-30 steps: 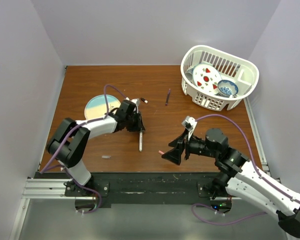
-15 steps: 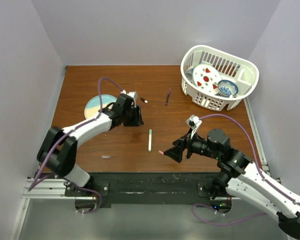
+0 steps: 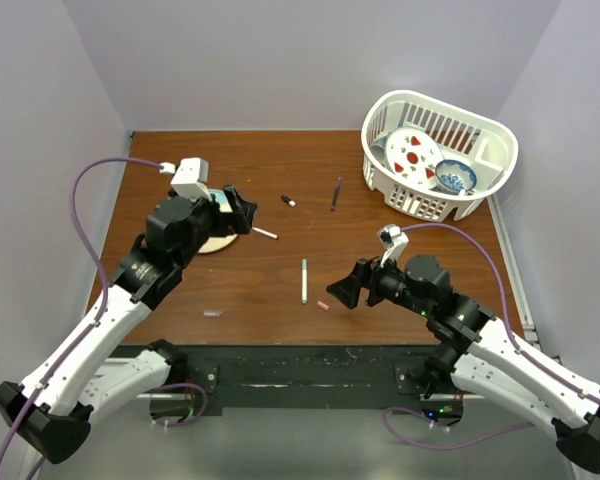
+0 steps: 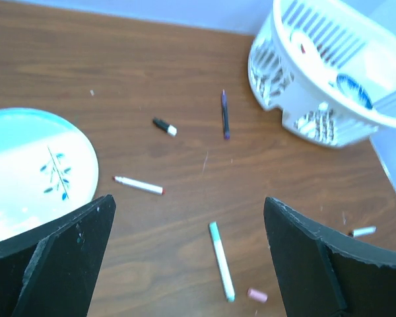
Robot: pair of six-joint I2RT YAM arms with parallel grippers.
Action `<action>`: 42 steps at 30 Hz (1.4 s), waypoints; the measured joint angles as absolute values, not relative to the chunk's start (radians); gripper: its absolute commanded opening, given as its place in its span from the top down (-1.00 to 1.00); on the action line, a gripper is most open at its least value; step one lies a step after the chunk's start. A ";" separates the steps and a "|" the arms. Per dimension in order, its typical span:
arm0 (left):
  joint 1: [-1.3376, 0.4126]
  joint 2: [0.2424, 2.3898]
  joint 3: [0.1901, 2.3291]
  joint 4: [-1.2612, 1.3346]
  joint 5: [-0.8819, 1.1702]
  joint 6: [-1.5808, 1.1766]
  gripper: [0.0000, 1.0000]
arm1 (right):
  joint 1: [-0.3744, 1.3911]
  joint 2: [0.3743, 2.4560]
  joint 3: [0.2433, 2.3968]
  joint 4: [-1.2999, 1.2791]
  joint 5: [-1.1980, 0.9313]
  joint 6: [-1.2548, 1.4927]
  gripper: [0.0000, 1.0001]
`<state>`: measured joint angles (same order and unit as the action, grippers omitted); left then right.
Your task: Insert the pens into the pen caps
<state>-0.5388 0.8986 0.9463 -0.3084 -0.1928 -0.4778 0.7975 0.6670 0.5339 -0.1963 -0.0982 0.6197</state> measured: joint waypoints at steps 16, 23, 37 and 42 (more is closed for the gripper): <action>-0.539 0.820 0.727 -0.364 0.147 -0.404 -0.81 | 0.709 1.134 0.674 -0.397 0.338 0.844 -0.54; -0.539 0.720 0.688 -0.342 0.134 -0.408 -0.72 | 0.420 1.271 0.680 -0.503 0.365 1.073 -0.30; -0.539 0.831 0.690 -0.380 0.184 -0.327 -0.63 | 0.147 1.298 0.698 -0.716 0.377 1.298 -0.17; -0.539 0.831 0.690 -0.383 0.191 -0.320 -0.63 | 0.123 1.303 0.704 -0.745 0.377 1.328 -0.17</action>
